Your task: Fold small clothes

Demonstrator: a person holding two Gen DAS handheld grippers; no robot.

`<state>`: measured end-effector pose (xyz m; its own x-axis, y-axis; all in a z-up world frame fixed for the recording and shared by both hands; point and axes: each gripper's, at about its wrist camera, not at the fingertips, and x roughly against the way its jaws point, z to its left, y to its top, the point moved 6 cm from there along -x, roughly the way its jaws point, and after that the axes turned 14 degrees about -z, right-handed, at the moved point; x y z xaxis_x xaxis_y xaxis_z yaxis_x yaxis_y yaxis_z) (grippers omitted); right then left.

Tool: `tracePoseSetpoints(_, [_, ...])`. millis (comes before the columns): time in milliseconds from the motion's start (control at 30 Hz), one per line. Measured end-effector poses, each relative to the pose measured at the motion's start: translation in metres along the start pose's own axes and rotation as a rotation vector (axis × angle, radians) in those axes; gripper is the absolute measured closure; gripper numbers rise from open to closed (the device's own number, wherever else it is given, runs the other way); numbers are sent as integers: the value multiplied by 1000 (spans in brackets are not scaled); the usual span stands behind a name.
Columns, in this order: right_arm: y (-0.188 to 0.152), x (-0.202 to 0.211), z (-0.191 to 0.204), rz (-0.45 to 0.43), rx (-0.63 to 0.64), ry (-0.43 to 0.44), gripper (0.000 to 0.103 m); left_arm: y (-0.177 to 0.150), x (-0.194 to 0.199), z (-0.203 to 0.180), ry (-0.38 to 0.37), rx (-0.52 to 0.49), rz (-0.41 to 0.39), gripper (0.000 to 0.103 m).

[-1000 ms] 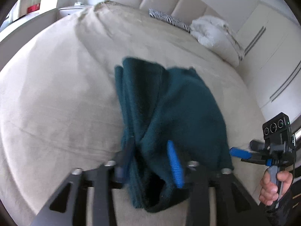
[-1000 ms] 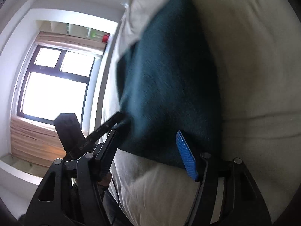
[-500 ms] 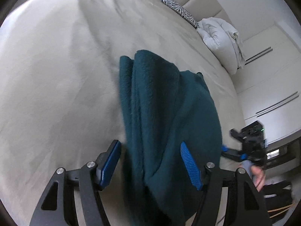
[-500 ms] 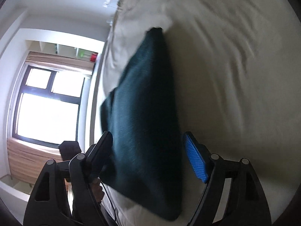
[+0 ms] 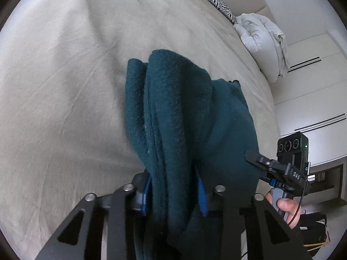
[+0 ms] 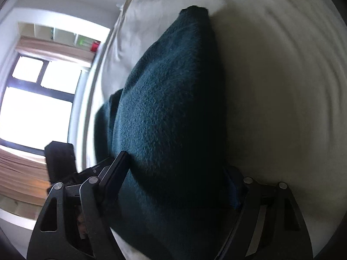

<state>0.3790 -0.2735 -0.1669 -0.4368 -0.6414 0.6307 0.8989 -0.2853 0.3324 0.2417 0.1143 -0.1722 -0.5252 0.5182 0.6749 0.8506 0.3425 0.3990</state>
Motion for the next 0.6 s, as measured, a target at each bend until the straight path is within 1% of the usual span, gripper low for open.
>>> tracePoseSetpoints(33, [1, 0, 3, -4, 10, -13, 41, 0, 1, 0, 0, -1, -2, 71])
tracePoseSetpoints(100, [0, 3, 5, -21, 23, -20, 49, 0, 1, -1, 0, 2, -11, 73])
tracePoseSetpoints(167, [-1, 8, 9, -44, 38, -28, 55, -2, 2, -3, 0, 1, -23, 75])
tracePoseSetpoints(267, [-2, 15, 16, -80, 81, -48, 58, -4, 11, -7, 1, 5, -43, 78])
tracePoseSetpoints(333, [-4, 24, 28, -102, 107, -49, 60, -7, 19, -13, -5, -3, -57, 78])
tracePoseSetpoints(500, [-11, 60, 56, -134, 122, 8, 60, -15, 52, -45, -55, -53, -75, 78])
tracePoseSetpoints(600, [-22, 87, 62, -141, 112, 36, 60, -26, 71, -63, -80, -86, -79, 78])
